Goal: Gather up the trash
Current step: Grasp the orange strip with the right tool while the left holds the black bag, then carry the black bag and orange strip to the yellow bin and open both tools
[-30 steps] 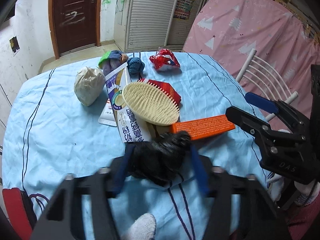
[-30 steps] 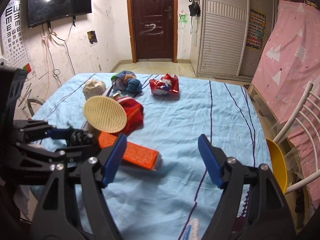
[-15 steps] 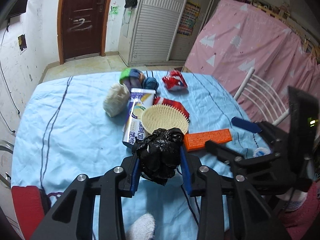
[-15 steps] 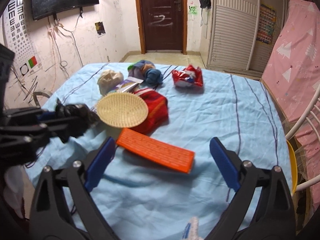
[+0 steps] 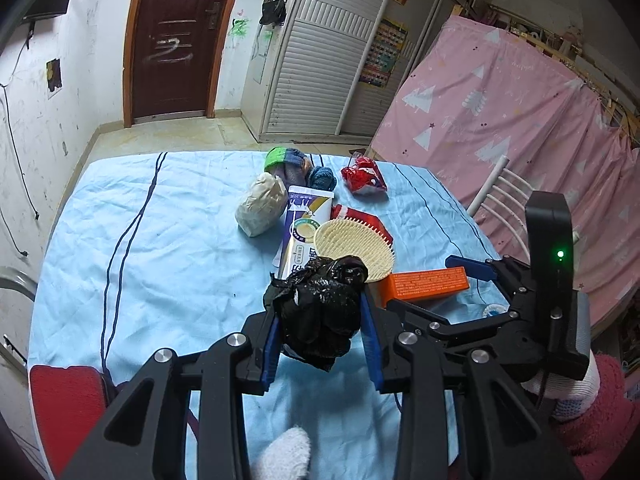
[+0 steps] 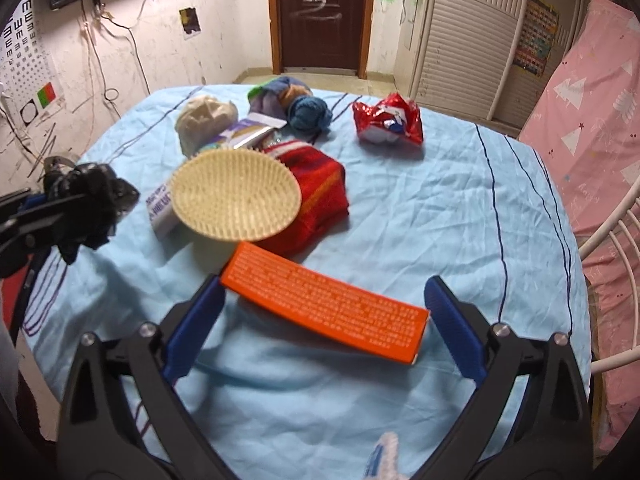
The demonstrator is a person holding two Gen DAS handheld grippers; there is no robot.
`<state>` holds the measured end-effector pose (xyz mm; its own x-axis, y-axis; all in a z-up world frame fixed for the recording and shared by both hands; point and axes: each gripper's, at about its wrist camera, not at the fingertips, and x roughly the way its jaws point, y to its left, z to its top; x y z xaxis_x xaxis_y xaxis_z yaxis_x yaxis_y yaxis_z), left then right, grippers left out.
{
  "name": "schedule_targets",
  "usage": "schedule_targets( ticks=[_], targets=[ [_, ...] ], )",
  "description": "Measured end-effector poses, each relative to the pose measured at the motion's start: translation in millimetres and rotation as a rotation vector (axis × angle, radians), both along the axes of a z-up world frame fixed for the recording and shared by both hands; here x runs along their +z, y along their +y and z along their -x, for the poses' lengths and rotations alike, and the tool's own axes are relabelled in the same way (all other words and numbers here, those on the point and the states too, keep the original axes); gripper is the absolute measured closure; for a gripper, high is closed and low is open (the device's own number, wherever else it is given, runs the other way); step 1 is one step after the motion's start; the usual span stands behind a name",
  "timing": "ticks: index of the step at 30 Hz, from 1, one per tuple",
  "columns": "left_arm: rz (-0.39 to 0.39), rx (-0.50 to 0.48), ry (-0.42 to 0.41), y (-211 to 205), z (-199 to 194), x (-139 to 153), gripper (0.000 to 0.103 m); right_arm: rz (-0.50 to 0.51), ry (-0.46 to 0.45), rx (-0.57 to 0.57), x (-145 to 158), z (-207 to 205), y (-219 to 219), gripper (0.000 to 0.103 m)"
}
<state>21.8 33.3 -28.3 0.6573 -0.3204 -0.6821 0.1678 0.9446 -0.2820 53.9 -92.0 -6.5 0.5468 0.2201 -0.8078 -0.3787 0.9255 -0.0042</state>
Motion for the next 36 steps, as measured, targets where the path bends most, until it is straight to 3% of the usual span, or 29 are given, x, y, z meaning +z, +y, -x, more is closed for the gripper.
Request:
schedule_targets(
  ticks=[3,11,24,36],
  targets=[
    [0.004,-0.001,0.0,1.7,0.2,-1.2,0.078,0.005,0.011,-0.004,-2.2,-0.6,-0.7,0.013],
    [0.004,0.005,0.001,2.3,-0.7,-0.8,0.078,0.01,0.009,0.024,-2.0,9.0,-2.8,0.014],
    [-0.049,-0.018,-0.019,-27.0,1.2,14.1,0.078,-0.068,-0.06,0.005,21.4,19.1,-27.1,0.014],
    [-0.141,-0.045,-0.05,-77.1,-0.9,34.2,0.078,-0.189,-0.148,-0.117,43.9,13.3,-101.1,0.014]
  ],
)
